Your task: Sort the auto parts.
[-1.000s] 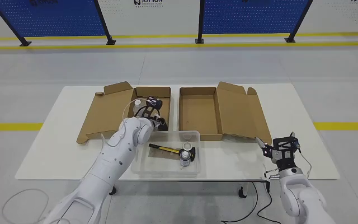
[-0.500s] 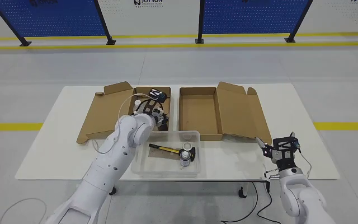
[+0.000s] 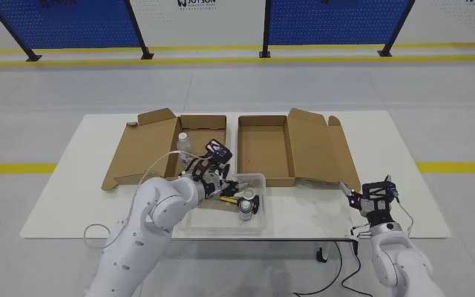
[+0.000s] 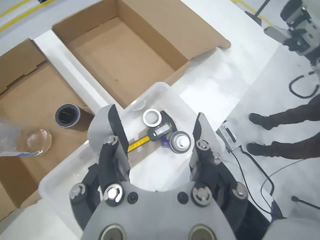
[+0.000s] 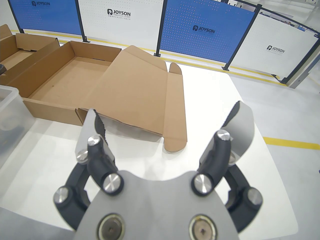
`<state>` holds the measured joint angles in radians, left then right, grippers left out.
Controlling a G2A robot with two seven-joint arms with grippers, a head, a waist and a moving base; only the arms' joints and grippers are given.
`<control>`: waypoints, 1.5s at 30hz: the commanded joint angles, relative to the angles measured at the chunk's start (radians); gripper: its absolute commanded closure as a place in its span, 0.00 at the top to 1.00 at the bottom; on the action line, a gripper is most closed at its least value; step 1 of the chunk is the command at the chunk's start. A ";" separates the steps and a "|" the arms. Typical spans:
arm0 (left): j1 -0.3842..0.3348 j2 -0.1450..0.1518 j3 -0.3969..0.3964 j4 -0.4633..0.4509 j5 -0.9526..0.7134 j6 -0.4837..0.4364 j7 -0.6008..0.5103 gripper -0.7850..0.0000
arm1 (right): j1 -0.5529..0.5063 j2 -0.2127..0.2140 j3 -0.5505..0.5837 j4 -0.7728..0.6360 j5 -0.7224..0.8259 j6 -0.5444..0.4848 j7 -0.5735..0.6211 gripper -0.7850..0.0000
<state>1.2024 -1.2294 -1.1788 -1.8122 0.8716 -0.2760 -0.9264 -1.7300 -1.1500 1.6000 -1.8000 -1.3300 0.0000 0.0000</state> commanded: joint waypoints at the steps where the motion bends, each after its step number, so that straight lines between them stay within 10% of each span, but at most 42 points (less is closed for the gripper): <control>1: 0.033 0.003 0.011 -0.022 -0.007 -0.011 -0.010 0.73 | 0.000 0.000 0.000 0.000 0.000 0.000 0.000 1.00; 14: 0.085 0.006 0.112 -0.001 0.147 0.022 0.027 0.73 | 0.000 0.000 0.000 0.000 0.000 0.000 0.000 1.00; 20: 0.078 0.005 0.136 0.039 0.203 0.039 0.055 0.90 | 0.000 0.000 0.000 0.000 0.000 0.000 0.000 1.00; 32: 0.033 -0.009 0.191 0.134 0.214 0.071 0.107 0.67 | 0.000 0.000 0.000 0.000 0.000 0.000 0.000 1.00; 45: -0.002 -0.020 0.226 0.208 0.201 0.079 0.132 0.67 | 0.000 0.000 0.000 0.000 0.000 0.000 0.000 1.00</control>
<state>1.2014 -1.2490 -0.9537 -1.6071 1.0744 -0.1984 -0.7966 -1.7300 -1.1500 1.6000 -1.8000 -1.3300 0.0000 0.0000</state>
